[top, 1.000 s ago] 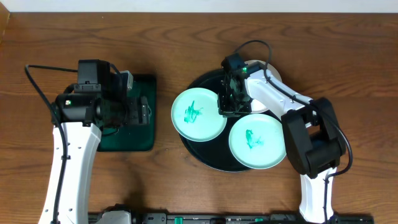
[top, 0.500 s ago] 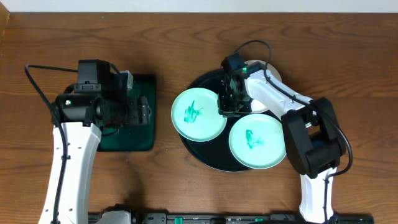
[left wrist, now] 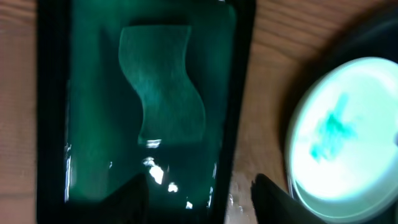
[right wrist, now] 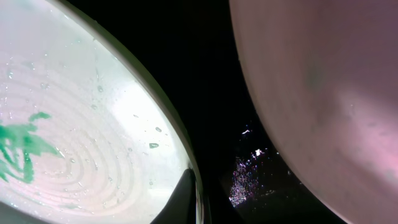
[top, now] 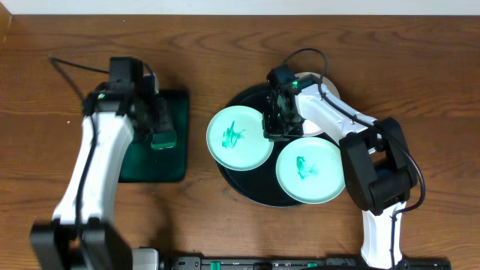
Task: Clean dirty plates on tray and stack at the side
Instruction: 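Grasp the green sponge with the left gripper and lift it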
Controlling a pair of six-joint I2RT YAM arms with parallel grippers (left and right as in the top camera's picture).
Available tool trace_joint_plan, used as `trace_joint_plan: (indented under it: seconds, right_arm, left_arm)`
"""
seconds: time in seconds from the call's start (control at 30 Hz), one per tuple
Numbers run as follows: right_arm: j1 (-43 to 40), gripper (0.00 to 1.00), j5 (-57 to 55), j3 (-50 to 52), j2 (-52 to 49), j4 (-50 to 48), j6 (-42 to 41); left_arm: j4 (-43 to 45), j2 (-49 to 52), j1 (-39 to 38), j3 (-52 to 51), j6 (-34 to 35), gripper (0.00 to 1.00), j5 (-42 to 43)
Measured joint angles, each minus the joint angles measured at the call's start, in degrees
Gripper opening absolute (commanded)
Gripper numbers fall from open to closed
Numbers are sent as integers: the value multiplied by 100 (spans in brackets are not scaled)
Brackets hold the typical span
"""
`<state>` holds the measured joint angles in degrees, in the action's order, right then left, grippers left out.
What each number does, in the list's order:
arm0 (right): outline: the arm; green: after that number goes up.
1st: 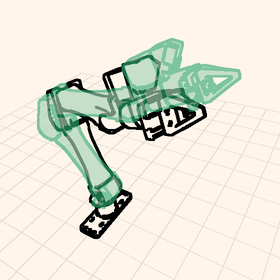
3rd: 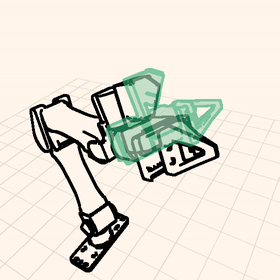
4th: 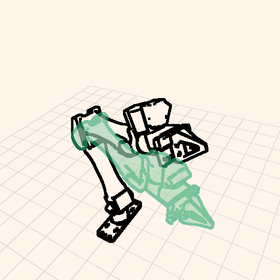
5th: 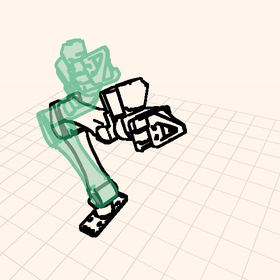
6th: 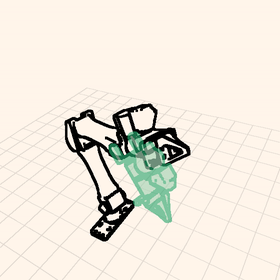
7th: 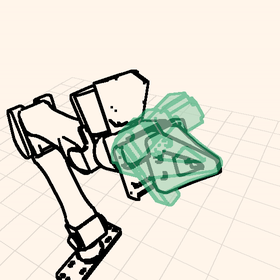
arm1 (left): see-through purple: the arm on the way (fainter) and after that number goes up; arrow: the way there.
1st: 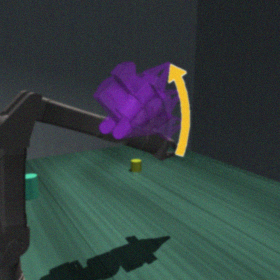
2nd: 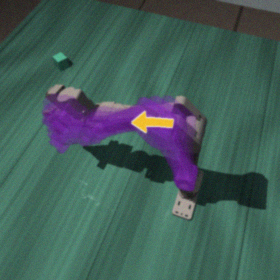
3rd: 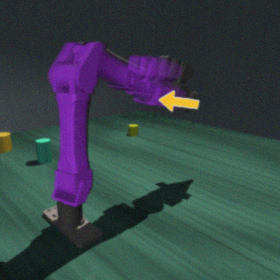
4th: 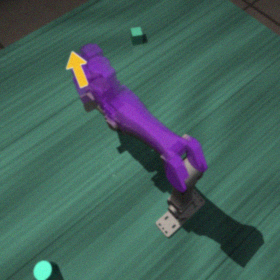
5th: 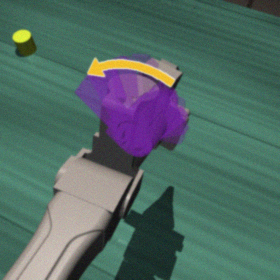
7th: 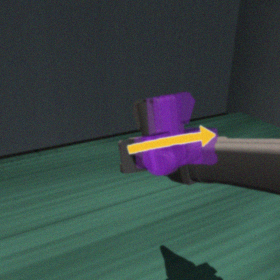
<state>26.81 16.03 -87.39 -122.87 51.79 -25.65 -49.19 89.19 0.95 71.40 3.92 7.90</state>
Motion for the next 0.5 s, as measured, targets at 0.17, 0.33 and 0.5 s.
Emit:
trace_joint_plan:
  seconds: [0.17,0.33,0.5]
  right_arm:
    - [0,1,0,0,0,31,9]
    - [0,1,0,0,2,72,63]
    - [0,1,2,0,2,94,92]
  left_arm:
    - [459,857,0,0,66,44,-127]
    - [680,1427,0,0,232,44,-522]
    - [964,1528,0,0,319,45,-719]
